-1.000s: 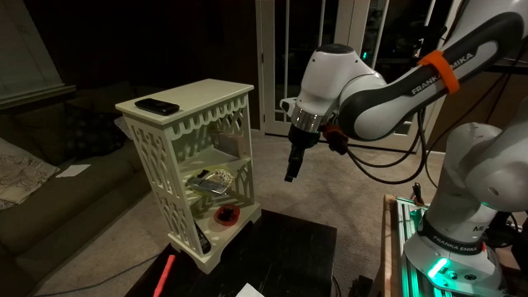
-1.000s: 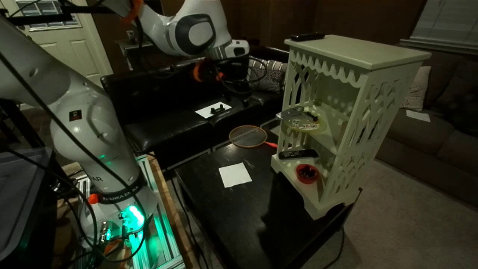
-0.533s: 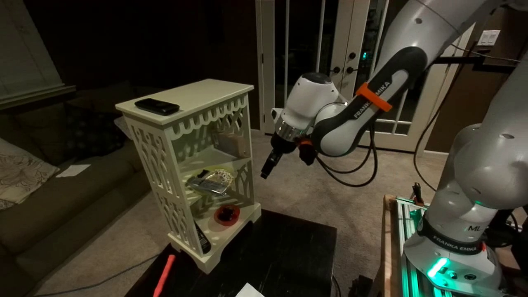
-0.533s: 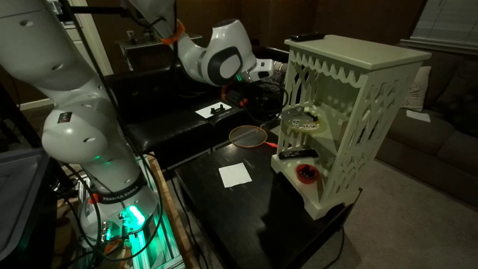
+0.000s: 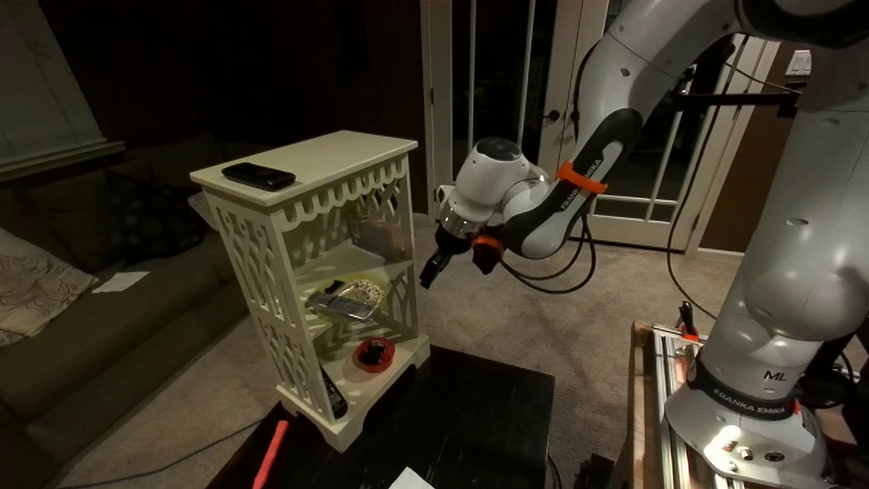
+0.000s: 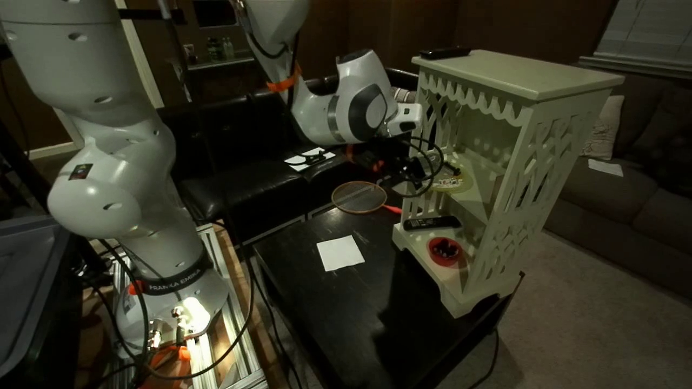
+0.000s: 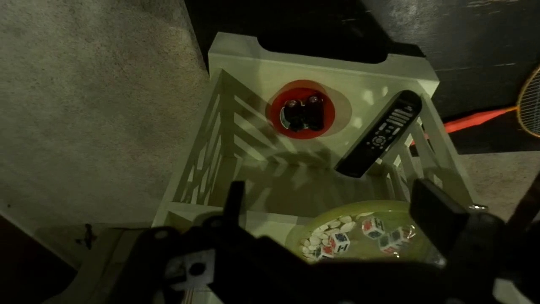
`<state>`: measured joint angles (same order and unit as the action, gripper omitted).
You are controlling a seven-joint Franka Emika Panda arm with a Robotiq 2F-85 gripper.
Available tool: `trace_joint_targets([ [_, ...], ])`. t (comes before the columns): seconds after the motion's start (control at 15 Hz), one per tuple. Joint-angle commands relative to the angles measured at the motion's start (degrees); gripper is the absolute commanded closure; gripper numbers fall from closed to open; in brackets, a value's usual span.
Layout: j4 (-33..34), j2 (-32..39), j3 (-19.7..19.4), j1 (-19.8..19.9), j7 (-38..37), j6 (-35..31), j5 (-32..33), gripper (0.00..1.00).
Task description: Remove the grey remote from the middle shelf and put it in the bottom shelf
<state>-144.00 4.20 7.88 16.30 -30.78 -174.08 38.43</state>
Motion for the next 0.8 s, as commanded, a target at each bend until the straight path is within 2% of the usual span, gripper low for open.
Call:
trace_joint_targets([
  [0.0,5.0,5.4,-2.8,-3.1,-11.9,2.0,11.1,0.00],
  [0.2,7.6,9.4,-5.0,-6.2,-19.5,2.7,17.4,0.00],
  [0.4,10.3,14.3,-6.6,-9.0,-24.6,-0.2,20.4,0.00],
  [0.47,10.9,16.2,-6.3,-9.2,-23.9,-2.2,20.1,0.00],
  [0.53,8.0,12.0,-5.3,-7.8,-21.0,0.4,17.2,0.00],
  [0.73,9.8,15.4,-5.4,-8.7,-21.2,-1.1,17.2,0.00],
])
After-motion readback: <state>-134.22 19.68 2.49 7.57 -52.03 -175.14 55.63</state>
